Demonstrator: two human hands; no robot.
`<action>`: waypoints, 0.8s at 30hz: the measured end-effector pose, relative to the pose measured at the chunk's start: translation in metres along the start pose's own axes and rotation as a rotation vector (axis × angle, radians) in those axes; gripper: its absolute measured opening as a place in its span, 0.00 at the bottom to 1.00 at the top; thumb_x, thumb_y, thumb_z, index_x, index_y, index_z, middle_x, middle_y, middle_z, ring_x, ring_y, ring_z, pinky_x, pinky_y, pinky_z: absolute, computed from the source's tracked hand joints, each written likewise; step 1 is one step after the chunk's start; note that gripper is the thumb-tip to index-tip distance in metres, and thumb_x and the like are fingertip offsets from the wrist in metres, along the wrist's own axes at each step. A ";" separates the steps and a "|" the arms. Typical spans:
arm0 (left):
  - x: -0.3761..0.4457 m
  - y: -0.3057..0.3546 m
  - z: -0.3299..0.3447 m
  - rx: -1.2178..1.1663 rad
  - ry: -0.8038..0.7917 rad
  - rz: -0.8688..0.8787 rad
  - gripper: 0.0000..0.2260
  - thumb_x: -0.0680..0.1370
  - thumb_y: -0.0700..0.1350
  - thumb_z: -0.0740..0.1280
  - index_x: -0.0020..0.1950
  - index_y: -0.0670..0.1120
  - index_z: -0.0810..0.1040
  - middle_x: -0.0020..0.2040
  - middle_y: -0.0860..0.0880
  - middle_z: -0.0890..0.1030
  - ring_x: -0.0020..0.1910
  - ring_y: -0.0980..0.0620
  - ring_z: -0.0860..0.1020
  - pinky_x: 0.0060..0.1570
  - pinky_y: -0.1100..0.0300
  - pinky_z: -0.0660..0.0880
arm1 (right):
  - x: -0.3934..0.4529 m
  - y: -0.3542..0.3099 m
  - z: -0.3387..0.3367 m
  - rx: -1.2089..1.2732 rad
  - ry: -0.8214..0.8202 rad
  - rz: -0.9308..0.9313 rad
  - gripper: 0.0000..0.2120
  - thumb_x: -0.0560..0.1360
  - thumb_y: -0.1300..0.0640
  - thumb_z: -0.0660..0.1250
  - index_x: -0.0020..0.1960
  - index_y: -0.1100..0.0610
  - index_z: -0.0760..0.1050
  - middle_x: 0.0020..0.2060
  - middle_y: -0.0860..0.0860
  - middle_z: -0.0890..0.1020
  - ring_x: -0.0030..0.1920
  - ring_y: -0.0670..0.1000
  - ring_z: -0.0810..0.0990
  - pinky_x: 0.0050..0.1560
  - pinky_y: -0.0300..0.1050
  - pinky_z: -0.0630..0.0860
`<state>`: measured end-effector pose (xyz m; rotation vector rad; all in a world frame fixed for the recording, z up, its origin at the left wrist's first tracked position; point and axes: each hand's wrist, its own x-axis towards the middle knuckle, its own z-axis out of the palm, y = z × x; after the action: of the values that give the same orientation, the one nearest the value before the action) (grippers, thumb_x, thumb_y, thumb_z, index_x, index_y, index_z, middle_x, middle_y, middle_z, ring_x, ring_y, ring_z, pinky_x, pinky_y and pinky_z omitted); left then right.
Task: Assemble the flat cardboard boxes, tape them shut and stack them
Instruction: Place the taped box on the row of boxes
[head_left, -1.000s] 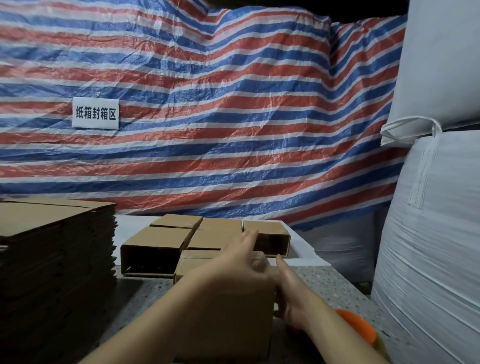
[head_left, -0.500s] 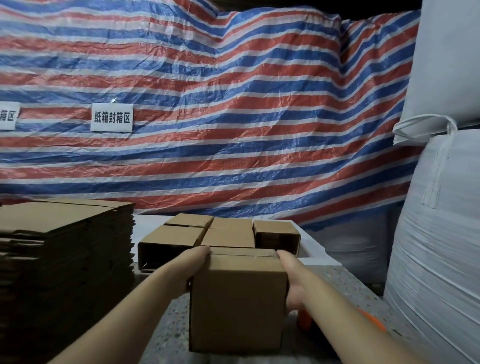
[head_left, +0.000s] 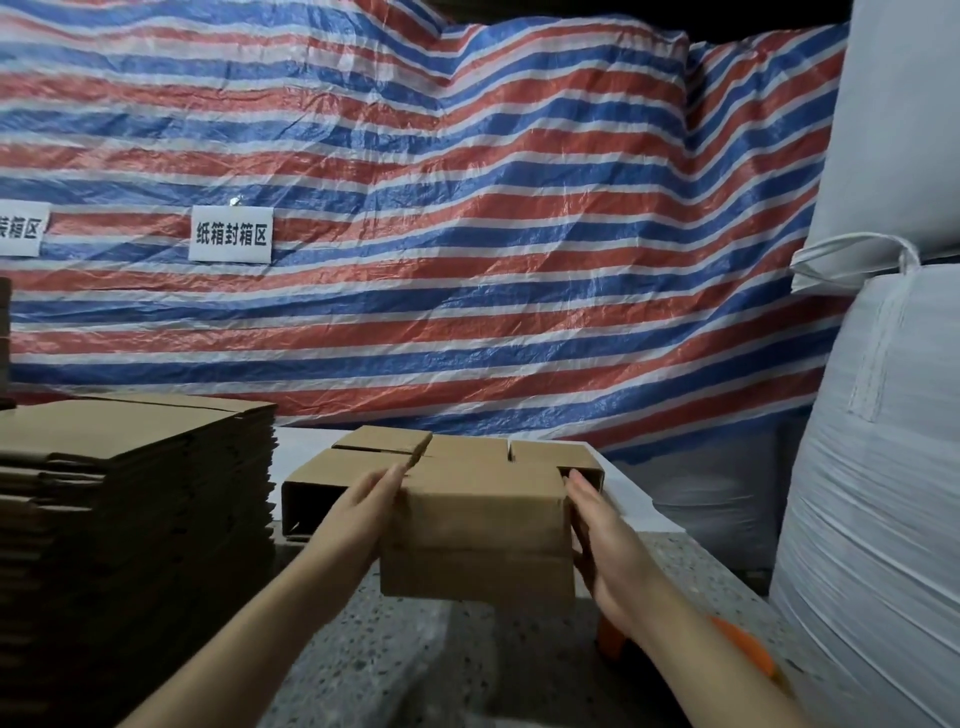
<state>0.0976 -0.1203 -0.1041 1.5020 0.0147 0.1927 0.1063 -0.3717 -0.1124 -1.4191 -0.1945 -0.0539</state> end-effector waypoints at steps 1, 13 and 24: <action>-0.002 -0.006 0.000 -0.010 0.024 0.027 0.09 0.79 0.58 0.65 0.56 0.57 0.78 0.59 0.50 0.77 0.56 0.50 0.76 0.53 0.53 0.76 | -0.002 0.006 -0.003 -0.015 -0.003 -0.035 0.22 0.83 0.50 0.61 0.76 0.46 0.67 0.65 0.39 0.79 0.67 0.43 0.75 0.71 0.52 0.70; -0.032 -0.075 0.015 0.110 0.107 0.142 0.19 0.75 0.43 0.74 0.64 0.49 0.77 0.56 0.52 0.82 0.56 0.52 0.80 0.55 0.53 0.79 | -0.039 0.078 -0.004 -0.492 0.091 -0.232 0.45 0.73 0.73 0.69 0.75 0.37 0.54 0.76 0.39 0.61 0.75 0.42 0.61 0.72 0.41 0.68; -0.035 -0.069 0.023 0.096 -0.071 -0.222 0.33 0.71 0.66 0.64 0.72 0.50 0.69 0.57 0.49 0.78 0.55 0.48 0.77 0.59 0.52 0.72 | -0.030 0.066 0.010 -0.021 0.211 0.245 0.25 0.81 0.33 0.48 0.59 0.46 0.77 0.52 0.51 0.85 0.54 0.54 0.82 0.55 0.52 0.78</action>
<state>0.0740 -0.1520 -0.1742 1.5896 0.1351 -0.0410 0.0863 -0.3537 -0.1807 -1.4385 0.1544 -0.0036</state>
